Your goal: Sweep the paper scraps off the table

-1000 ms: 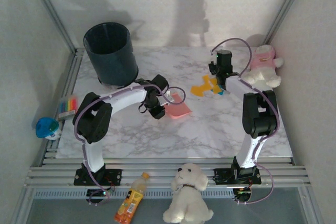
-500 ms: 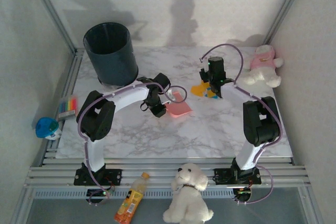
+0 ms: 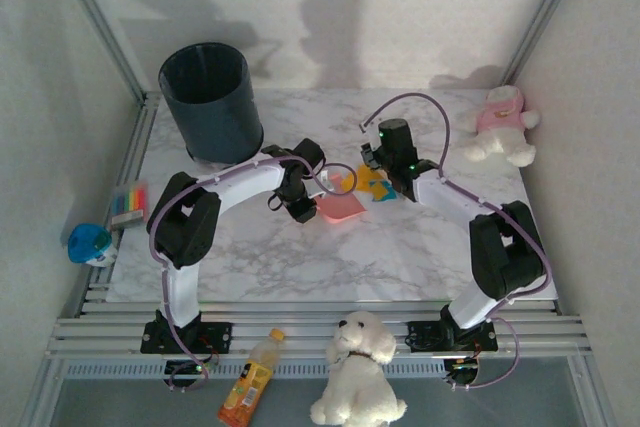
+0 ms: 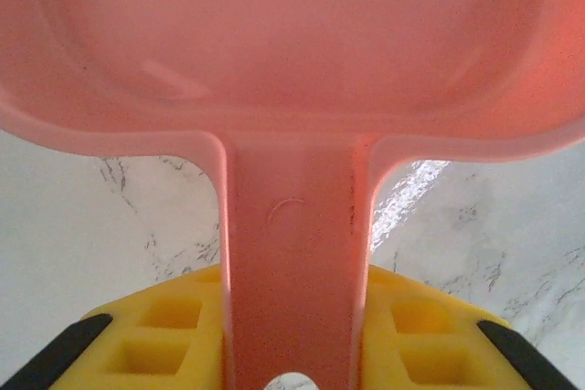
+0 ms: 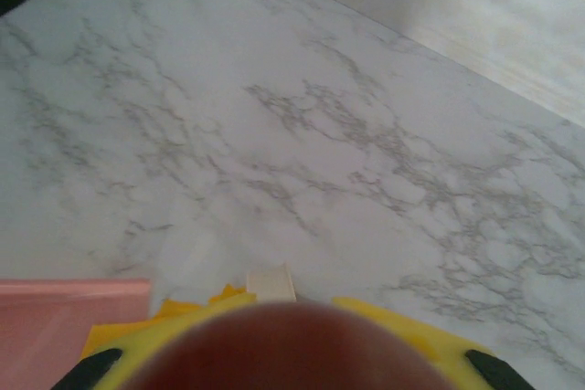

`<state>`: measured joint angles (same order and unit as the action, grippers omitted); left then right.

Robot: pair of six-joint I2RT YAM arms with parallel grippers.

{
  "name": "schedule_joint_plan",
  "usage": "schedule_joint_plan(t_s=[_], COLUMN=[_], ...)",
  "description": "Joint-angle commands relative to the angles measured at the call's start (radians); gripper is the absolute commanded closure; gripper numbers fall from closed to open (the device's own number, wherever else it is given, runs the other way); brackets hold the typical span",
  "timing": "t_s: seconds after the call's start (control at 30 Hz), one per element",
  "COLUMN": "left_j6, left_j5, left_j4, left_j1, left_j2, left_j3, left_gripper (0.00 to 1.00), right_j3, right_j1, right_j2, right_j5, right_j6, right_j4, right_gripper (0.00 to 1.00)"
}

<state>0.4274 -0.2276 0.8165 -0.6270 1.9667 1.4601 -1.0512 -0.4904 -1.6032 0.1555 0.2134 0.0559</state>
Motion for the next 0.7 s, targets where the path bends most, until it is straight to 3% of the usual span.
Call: schedule_joint_plan(t_s=[0.0, 0.67], left_j6=[0.018, 0.017], left_j5=[0.024, 0.022], left_j4=[0.041, 0.039], left_j1=[-0.007, -0.016], left_j2=[0.019, -0.003], left_j3=[0.026, -0.009], left_gripper=[1.00, 1.00], right_j3=[0.017, 0.017], right_j1=[-0.027, -0.089], right_j2=[0.042, 0.139], right_j5=[-0.034, -0.084], right_j6=[-0.027, -0.071], right_j4=[-0.035, -0.056], right_gripper=[1.00, 1.00])
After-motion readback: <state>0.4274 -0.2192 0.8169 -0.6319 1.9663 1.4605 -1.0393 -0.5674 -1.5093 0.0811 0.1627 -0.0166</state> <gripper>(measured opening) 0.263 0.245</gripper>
